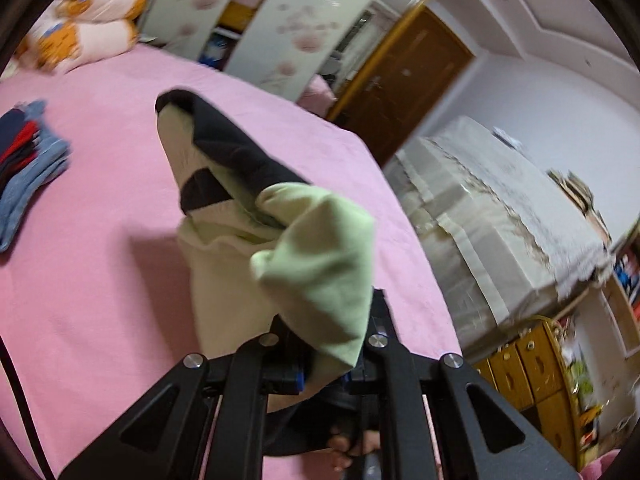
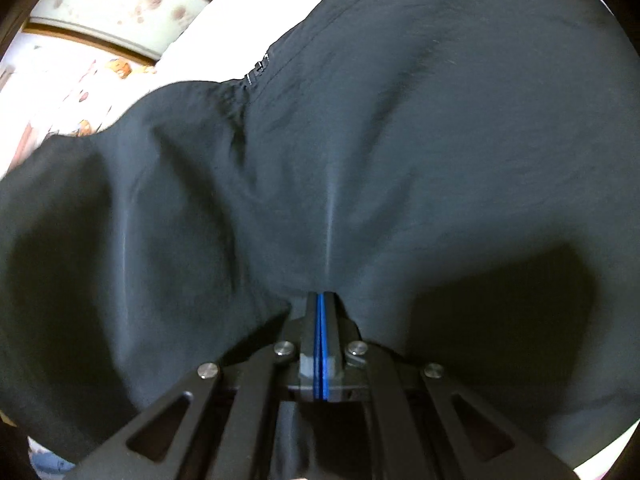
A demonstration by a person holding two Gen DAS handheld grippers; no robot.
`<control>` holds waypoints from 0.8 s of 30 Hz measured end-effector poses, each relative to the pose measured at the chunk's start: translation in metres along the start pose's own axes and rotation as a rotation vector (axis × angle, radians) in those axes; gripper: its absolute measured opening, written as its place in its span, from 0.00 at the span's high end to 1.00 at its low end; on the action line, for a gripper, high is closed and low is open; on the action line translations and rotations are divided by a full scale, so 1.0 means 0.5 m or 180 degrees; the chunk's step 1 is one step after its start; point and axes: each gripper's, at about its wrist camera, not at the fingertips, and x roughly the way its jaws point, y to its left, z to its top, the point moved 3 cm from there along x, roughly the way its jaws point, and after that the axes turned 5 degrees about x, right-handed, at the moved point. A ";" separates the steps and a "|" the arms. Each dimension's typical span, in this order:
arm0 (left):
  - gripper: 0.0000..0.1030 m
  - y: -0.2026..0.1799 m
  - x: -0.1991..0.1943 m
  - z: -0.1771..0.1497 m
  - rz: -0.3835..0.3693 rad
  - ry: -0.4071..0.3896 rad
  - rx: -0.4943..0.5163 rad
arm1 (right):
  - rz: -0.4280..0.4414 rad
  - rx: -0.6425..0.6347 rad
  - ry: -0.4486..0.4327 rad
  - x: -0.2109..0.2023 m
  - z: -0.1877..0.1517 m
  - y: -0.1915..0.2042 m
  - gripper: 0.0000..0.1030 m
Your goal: Fold large clothes
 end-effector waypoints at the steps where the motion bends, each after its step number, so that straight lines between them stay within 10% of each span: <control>1: 0.91 -0.040 0.017 -0.008 -0.0062 0.0030 0.0054 | 0.0009 -0.0030 0.0021 -0.006 0.001 -0.009 1.00; 9: 0.91 -0.246 0.171 -0.094 -0.0384 0.0512 0.0363 | 0.0021 -0.0058 -0.0019 -0.131 0.028 -0.150 1.00; 17: 0.89 -0.275 0.338 -0.249 -0.0058 0.1402 0.0414 | -0.0273 0.0429 -0.0551 -0.337 0.048 -0.394 1.00; 24: 0.63 -0.302 0.362 -0.306 0.0067 0.2225 0.0449 | -0.0504 0.0725 -0.0718 -0.421 0.039 -0.504 0.99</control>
